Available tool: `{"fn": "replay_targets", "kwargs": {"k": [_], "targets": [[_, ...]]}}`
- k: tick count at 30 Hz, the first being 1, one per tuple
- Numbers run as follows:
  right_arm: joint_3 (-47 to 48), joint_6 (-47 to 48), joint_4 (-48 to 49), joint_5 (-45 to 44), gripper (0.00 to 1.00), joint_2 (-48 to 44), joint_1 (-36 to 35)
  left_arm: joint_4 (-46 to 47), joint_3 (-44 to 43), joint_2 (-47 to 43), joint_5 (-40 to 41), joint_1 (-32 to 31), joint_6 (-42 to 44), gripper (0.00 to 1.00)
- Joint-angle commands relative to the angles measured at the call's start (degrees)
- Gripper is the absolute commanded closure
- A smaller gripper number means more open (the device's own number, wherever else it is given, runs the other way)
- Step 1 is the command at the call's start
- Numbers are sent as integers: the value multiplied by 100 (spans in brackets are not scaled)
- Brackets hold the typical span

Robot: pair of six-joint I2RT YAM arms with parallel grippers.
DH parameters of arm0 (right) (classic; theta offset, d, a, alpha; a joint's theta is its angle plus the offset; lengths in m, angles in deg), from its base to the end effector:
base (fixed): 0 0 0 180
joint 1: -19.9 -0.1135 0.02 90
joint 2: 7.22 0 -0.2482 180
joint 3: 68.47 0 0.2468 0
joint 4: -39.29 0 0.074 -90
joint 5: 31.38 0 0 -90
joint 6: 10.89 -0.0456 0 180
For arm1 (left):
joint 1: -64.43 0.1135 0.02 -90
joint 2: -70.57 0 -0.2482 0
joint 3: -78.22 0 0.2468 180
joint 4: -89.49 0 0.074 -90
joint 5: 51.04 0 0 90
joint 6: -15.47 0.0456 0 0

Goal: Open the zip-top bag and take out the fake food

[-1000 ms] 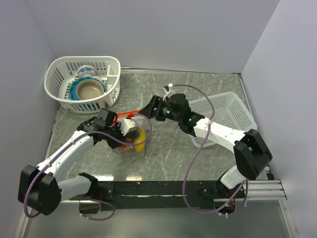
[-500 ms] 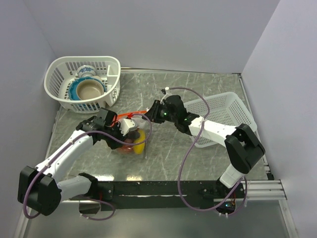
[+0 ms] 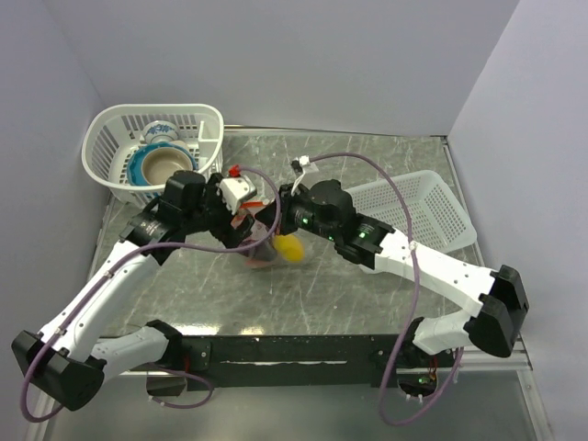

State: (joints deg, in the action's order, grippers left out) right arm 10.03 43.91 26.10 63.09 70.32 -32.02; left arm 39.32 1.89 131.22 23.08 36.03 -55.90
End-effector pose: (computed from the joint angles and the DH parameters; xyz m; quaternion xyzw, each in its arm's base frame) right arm 0.2007 0.2619 0.3347 -0.1373 0.7660 0.4543 0.4336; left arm 0.1991 -0.1218 0.3298 0.4087 0.7780 -0.1611 0.4491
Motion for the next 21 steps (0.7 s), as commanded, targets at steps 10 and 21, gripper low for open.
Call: {"fn": "replay_targets", "kwargs": {"k": [10, 21], "targets": [[123, 1393, -730, -131, 100, -362, -169, -213, -569, 448, -1003, 1, 509, 2], [405, 1727, -993, 194, 100, -274, -169, -1118, -304, 185, -2577, 405, 2459, 3]]}}
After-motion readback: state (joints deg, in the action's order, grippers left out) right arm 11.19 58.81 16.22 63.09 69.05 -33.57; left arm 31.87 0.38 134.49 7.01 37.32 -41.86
